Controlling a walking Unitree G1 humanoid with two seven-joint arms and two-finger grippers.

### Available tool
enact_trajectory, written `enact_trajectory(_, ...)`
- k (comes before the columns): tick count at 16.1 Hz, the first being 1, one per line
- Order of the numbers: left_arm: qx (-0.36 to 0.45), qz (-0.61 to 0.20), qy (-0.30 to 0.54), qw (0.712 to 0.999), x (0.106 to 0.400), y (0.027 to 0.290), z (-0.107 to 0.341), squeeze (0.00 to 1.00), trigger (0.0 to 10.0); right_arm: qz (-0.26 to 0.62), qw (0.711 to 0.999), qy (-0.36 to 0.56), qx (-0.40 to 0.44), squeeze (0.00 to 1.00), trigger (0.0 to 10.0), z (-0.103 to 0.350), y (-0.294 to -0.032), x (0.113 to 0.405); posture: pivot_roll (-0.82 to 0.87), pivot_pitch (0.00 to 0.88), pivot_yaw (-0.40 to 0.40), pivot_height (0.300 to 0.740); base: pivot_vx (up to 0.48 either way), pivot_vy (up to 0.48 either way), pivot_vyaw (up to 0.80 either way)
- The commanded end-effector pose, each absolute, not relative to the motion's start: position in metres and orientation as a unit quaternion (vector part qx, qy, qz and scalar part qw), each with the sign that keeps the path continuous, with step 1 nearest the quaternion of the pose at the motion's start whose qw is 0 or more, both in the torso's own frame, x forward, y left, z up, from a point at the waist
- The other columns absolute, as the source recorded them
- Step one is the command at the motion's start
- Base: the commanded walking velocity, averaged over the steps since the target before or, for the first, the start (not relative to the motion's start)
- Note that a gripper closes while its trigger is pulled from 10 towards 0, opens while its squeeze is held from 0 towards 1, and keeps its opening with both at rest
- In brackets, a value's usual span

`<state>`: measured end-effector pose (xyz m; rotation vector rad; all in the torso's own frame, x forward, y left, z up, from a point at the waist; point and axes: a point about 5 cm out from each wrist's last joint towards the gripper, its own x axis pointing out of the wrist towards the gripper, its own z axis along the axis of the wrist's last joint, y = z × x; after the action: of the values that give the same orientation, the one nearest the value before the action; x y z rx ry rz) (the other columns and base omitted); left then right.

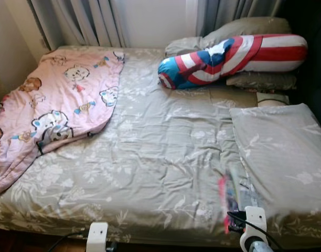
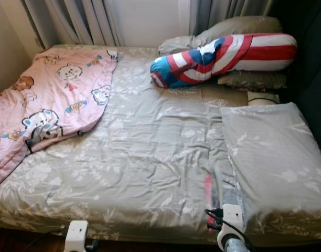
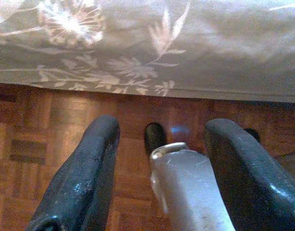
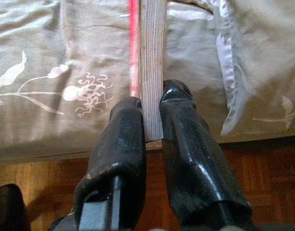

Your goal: Clean up the room

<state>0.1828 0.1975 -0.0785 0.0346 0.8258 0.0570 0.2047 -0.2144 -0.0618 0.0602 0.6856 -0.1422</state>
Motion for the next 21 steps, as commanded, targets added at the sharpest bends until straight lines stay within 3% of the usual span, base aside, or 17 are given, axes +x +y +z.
enact_trajectory(1,0.02,0.032,0.41,0.911,0.1788,0.2028,-0.08,0.0,10.0,-0.067,0.944,0.32,0.032,0.0,10.0,-0.058,-0.2121,0.2108,0.01,0.116,-0.012,0.74,0.0,0.0,0.0)
enact_trajectory(11,0.023,0.025,0.408,0.912,0.1796,0.1998,-0.08,0.0,10.0,-0.07,0.943,0.323,0.034,0.0,10.0,-0.0581,-0.2126,0.2109,0.01,0.118,-0.016,0.74,0.181,0.0,0.0)
enact_trajectory(21,0.019,0.024,0.405,0.914,0.1772,0.2003,-0.0805,0.0,10.0,-0.086,0.945,0.307,0.072,0.0,10.0,-0.0575,-0.2123,0.2102,0.01,0.122,-0.016,0.74,0.0,0.0,0.0)
